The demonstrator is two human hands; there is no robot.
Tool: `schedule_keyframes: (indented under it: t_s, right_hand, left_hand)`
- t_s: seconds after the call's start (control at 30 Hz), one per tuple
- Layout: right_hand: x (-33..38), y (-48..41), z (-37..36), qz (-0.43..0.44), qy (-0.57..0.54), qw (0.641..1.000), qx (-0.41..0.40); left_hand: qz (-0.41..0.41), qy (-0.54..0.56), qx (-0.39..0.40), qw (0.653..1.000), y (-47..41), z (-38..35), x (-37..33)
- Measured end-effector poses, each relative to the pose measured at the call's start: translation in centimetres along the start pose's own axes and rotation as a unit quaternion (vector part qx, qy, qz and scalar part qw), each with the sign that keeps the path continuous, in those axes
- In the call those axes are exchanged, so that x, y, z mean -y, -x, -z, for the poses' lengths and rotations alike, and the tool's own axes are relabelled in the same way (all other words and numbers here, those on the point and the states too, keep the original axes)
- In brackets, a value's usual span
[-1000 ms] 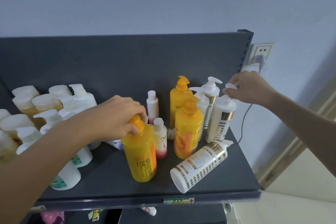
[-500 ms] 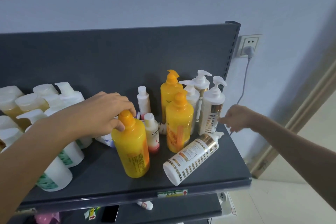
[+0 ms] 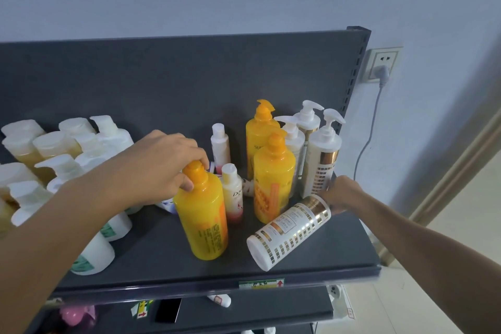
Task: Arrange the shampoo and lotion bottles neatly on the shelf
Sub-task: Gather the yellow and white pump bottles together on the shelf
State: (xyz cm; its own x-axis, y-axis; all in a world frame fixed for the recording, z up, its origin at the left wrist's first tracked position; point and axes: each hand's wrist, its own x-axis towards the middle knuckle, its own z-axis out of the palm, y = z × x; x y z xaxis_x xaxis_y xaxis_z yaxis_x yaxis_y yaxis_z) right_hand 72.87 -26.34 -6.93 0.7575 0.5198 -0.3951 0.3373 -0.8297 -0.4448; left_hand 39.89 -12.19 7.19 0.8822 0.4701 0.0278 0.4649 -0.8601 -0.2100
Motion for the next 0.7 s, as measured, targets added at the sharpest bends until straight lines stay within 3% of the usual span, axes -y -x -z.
schedule_keyframes:
  t_s: [0.2,0.43,0.7]
  right_hand:
    - [-0.6,1.6,1.4,-0.065,-0.247,0.967,0.013]
    - [2.3,6.4,4.3,0.084,-0.118,0.981,-0.127]
    - [4.7,11.5,5.4,0.316,0.035,0.903,-0.290]
  left_hand:
    - [0.033,-0.054,-0.019,0.998,-0.1,0.5,-2.0]
    - [0.050,-0.093,-0.035,0.994,-0.5,1.6,-5.1]
    - [0.051,-0.061,-0.070,0.994,-1.2,1.5,-7.9]
